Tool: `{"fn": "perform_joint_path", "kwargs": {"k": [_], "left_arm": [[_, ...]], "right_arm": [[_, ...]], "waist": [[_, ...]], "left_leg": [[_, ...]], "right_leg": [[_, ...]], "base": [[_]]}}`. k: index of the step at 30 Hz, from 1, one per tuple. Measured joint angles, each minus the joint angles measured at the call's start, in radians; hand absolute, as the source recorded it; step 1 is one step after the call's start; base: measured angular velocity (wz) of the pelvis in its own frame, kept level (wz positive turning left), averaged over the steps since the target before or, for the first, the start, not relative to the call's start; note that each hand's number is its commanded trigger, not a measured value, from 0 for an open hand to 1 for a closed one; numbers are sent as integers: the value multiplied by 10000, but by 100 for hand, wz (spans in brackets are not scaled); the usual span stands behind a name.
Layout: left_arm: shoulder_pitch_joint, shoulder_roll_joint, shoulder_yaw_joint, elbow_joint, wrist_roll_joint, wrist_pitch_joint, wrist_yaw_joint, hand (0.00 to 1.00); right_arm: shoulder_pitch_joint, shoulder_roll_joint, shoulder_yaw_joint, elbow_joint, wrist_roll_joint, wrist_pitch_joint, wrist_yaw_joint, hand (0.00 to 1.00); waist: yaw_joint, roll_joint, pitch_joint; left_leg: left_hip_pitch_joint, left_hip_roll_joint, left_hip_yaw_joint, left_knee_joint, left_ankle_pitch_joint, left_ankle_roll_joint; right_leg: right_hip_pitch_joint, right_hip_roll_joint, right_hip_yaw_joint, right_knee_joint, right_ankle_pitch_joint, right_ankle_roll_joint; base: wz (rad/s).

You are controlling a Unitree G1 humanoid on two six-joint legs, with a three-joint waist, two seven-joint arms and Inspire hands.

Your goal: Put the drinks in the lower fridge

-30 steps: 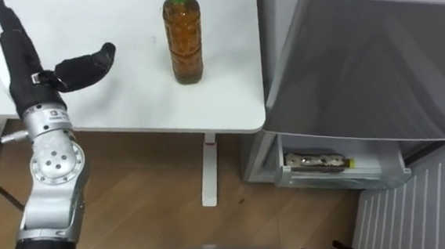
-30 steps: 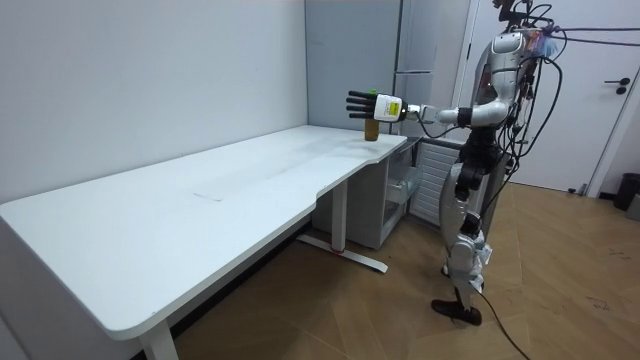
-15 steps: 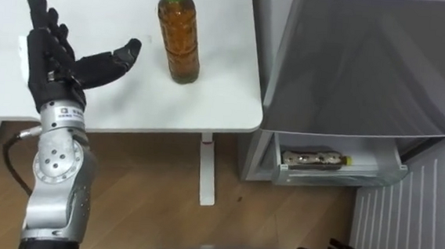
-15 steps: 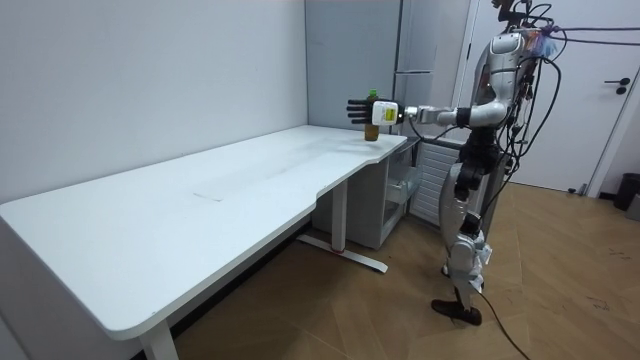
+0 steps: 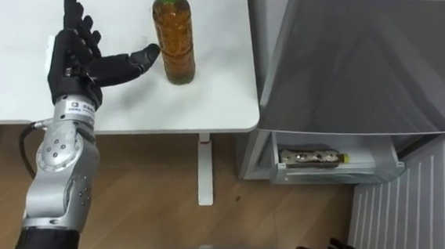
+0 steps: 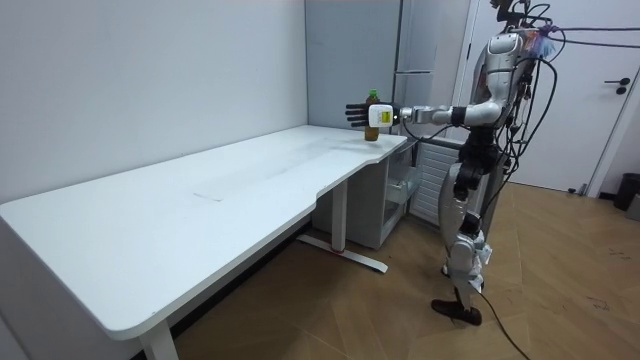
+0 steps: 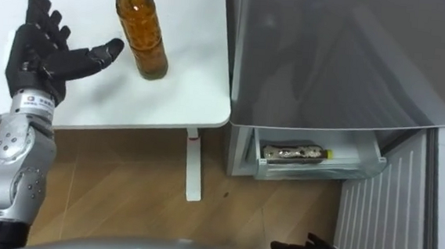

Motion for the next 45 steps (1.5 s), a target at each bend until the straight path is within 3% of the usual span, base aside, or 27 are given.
{"fn": "perform_joint_path", "kwargs": {"k": [10, 26, 32, 39, 45], "left_arm": [[-432, 43, 392, 611, 119, 395, -235, 0], [-904, 72, 387, 1029, 216, 630, -316, 0], [-921, 144, 387, 1575, 219, 839, -432, 0], [-1140, 493, 385, 1576, 265, 917, -459, 0], [-1167, 495, 375, 1580, 263, 917, -646, 0]], "right_arm": [[-124, 10, -560, 100, -14, 230, -5, 0], [-114, -58, -558, 69, -14, 317, -27, 0], [-123, -55, -578, -63, -18, 360, -29, 0], [-120, -55, -655, -53, -20, 352, -312, 0], [-133, -53, -641, -43, -22, 352, -446, 0]], "waist": [[-330, 210, -14], [-369, 340, 2], [-365, 335, -1], [-432, 447, -61], [-527, 482, -19]], "left_leg": [[-149, 18, 50, 32, -1, 0], [-148, 18, 43, 51, 0, 0], [-205, 14, 48, 53, 0, 0], [-189, 15, 22, 52, 0, 1], [-161, 16, 11, 49, 0, 1]], "right_leg": [[-221, 52, 223, 27, 18, -29], [-273, 54, 298, 58, 24, -38], [-358, 63, 378, 62, 23, -37], [-349, 77, 456, 73, 30, -43], [-355, 76, 470, 181, 31, -44]], "base": [[-5], [0], [-2], [-2], [-1]]}}
